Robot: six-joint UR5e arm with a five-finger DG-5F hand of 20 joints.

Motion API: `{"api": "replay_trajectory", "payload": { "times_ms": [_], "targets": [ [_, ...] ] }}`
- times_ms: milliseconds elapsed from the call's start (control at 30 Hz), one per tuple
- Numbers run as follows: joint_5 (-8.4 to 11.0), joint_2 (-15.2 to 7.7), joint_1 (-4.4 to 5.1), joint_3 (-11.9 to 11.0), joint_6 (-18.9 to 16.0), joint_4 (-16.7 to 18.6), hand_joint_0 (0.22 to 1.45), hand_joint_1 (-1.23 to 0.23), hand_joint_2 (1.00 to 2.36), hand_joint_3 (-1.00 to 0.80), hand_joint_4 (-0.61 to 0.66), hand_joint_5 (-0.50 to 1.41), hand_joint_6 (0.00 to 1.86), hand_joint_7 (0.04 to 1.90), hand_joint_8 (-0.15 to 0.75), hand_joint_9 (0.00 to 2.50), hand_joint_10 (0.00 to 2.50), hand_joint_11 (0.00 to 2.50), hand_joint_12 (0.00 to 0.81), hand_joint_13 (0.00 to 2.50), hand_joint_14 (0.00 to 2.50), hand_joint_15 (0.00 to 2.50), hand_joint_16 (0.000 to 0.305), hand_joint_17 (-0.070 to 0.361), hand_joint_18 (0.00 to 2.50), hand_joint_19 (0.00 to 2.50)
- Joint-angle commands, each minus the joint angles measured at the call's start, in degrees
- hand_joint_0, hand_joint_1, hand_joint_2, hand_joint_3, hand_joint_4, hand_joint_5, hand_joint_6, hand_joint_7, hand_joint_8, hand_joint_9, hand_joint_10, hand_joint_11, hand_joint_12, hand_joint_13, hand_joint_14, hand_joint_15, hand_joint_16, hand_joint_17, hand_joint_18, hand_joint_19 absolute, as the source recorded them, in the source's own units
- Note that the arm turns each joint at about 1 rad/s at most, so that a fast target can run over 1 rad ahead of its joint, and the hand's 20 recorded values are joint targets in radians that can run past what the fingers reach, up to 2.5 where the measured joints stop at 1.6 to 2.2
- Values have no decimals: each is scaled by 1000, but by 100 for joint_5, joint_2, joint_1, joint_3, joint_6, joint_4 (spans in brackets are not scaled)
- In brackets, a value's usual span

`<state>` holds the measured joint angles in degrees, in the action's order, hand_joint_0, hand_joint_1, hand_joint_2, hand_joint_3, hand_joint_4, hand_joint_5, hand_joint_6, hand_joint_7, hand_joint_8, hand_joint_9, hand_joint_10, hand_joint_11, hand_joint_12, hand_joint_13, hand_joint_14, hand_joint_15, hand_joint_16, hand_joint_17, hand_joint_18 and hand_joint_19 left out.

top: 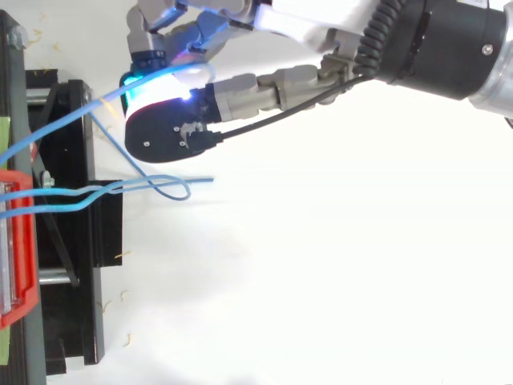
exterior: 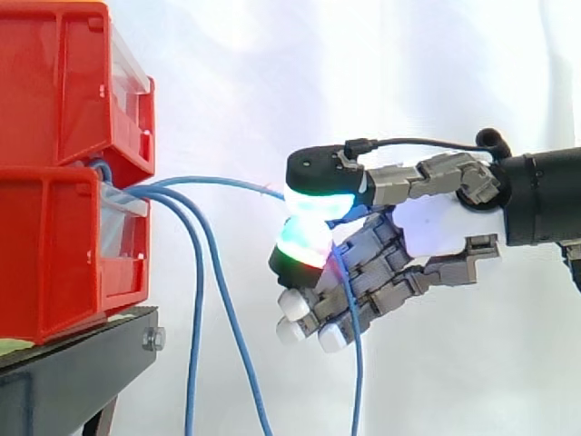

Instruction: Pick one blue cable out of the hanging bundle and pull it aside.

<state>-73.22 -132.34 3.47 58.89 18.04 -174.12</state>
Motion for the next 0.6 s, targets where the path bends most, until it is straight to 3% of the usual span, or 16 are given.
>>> {"api": "replay_trajectory", "payload": {
  "times_ms": [0,133,233,400,567],
  "targets": [
    [1,-2,4,17,-82,36,606,-772,1017,-226,211,-196,866,1188,303,652,13,620,405,514,13,347,55,123,454,468],
    [10,-2,-22,17,-161,10,631,-812,1010,-356,217,-197,869,1180,302,649,13,621,403,518,12,339,54,123,465,450],
    [10,-2,-22,17,-196,10,569,-800,1000,-500,226,-190,869,1173,303,658,15,628,407,522,12,347,55,124,475,454],
    [1,-28,-31,17,-258,28,466,-645,1000,-500,252,-185,867,1168,339,671,13,624,441,535,12,355,62,140,493,478],
    [-8,-99,-40,8,-266,54,509,-606,1000,-498,240,-183,858,1194,332,676,12,614,430,523,12,350,59,133,457,494]
  ]
}}
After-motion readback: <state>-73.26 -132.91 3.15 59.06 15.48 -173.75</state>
